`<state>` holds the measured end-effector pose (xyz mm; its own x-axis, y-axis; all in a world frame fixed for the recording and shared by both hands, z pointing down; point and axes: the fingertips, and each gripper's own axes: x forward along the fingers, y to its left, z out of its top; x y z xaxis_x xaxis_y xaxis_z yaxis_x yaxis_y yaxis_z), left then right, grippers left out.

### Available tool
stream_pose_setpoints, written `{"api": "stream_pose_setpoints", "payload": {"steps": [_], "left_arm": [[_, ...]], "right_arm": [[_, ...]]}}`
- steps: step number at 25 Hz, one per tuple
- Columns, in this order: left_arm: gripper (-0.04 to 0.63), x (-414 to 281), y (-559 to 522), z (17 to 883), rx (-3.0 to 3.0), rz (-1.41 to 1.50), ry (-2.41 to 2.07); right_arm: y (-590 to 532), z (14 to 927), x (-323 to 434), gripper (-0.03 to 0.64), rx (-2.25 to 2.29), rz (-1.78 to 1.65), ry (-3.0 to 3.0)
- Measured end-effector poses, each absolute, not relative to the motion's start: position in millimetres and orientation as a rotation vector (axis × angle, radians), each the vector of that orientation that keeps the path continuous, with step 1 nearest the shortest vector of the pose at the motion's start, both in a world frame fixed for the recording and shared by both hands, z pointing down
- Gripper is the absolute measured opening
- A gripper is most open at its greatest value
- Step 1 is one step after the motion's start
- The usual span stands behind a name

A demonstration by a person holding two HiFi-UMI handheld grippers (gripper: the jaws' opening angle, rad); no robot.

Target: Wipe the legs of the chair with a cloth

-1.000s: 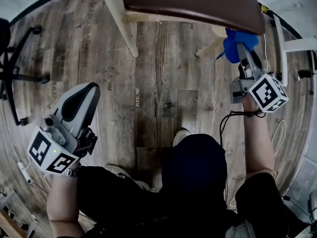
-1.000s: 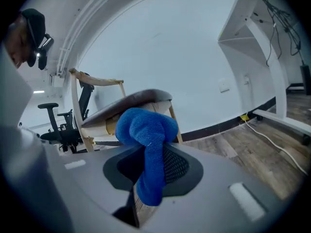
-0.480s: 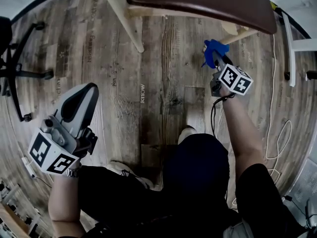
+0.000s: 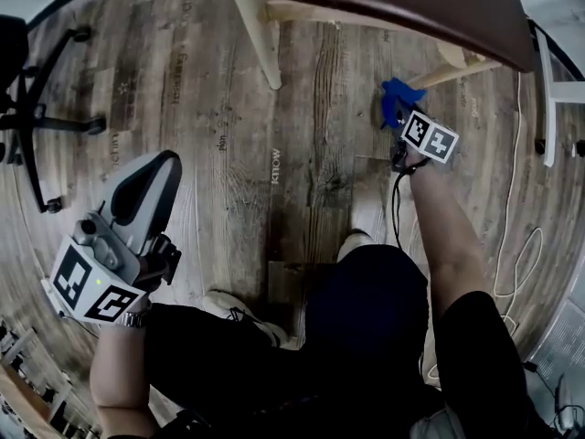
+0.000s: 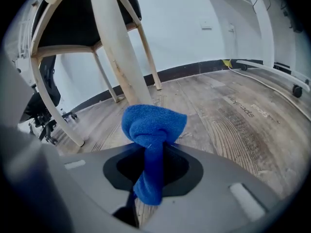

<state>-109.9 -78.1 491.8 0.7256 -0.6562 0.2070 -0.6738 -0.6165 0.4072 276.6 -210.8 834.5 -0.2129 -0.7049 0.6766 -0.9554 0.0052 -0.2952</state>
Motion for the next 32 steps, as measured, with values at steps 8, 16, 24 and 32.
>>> {"api": "stream_pose_setpoints", "payload": {"steps": [8,16,24,32], "left_arm": [[0.005,-125,-77,481,2.445,-0.054,-1.034],[0.005,-149,-59,419,2.361,-0.103,-1.224],[0.005,-180,2,288,2.264,0.052,-1.278],[0.005,-182,68,127,2.219,0.084,-1.192]], "right_arm": [[-209,774,275,0.086,1.752,1.002,-2.051],[-187,596,269,0.086,1.833,0.938,-2.2],[-108,380,251,0.086,1.761,0.99,-2.246],[-38,151,203,0.086,1.698,1.01,-2.361]]}}
